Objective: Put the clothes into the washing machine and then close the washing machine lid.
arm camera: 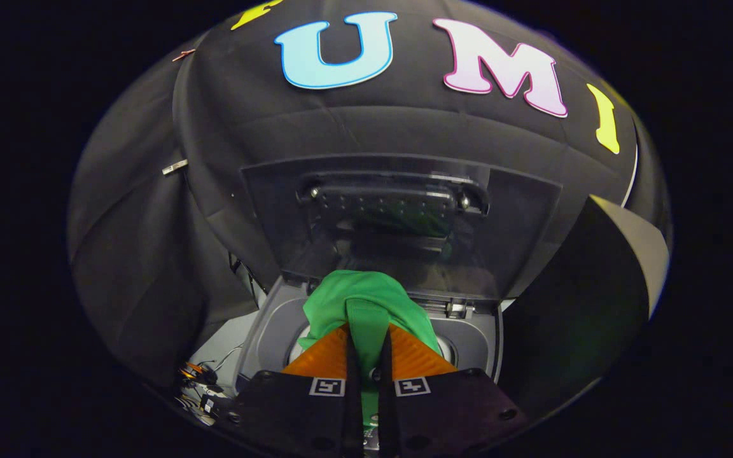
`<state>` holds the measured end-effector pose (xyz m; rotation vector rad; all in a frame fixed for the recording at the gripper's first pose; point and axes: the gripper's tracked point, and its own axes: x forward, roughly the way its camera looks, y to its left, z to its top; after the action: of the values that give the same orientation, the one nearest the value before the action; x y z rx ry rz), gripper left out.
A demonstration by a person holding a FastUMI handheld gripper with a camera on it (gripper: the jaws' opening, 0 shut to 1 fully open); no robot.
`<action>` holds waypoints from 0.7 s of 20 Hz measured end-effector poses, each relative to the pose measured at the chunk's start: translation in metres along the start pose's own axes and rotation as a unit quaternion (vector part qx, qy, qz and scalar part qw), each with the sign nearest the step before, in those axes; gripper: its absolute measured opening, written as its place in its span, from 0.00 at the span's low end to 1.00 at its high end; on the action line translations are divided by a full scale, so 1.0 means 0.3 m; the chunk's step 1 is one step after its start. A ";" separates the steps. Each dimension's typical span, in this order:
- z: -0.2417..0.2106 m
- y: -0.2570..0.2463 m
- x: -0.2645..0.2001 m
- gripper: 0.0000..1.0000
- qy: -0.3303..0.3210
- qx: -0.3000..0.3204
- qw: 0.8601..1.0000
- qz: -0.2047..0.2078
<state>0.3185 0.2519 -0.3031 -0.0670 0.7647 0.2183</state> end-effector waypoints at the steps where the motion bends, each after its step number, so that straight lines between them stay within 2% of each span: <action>1: -0.018 -0.007 0.027 0.14 -0.001 0.001 1.000 -0.004; 6: -0.109 -0.049 0.151 0.14 0.002 0.003 1.000 -0.020; 11: -0.163 -0.059 0.223 0.13 0.006 -0.021 0.999 -0.031; 14: -0.182 -0.065 0.239 0.15 0.006 -0.008 0.999 -0.041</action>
<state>0.3360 0.2375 -0.3924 -0.1144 0.7700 0.1456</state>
